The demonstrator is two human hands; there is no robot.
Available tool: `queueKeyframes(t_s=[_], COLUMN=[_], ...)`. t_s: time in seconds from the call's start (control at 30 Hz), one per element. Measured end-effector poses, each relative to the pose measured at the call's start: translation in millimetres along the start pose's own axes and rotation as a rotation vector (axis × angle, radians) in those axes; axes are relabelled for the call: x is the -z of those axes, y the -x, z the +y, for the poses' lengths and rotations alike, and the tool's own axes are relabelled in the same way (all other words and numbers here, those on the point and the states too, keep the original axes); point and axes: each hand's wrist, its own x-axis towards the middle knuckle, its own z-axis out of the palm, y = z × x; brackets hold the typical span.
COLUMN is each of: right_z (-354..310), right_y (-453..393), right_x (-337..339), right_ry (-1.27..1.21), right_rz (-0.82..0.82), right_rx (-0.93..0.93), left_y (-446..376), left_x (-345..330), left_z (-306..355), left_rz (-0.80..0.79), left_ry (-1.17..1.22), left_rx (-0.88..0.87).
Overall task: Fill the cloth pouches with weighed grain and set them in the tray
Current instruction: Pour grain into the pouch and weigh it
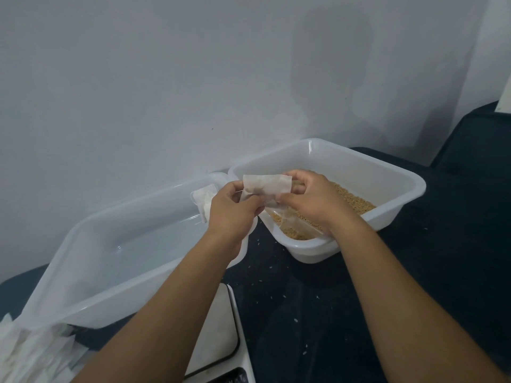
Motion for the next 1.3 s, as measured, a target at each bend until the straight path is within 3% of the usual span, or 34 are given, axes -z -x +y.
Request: queueKeyframes(t_s=[0.37,0.57,0.7,0.83,0.97,1.13,1.3], right_z=[3,-1,-9,-27,-54,-92,-106], right_y=[-2,-2,1,7,18,33,45], right_x=[-1,-2,-3,-7,-9,-9,-22], right_ry=[0.008,-0.035,-0.011,0.064,0.184,0.436,0.325], right_rz=[-0.024,0.079,0.152,0.176,0.079,-0.193,-0.268], right_rx=[0.005,0.019,0.126,0.261,0.376,0.463,0.498], left_y=[0,4,11,22,41,62,84], left_x=[0,-1,-2,5,24,52,75], left_z=[0,-1,-2,0,2,7,11], left_rz=[0.015,0.030,0.004,-0.032,-0.112,-0.084,0.012], left_ry=[0.002,0.114,0.211,0.126,-0.013,-0.131,-0.035], left_rx=[0.007,0.060,0.094,0.093,-0.006,-0.173,-0.169])
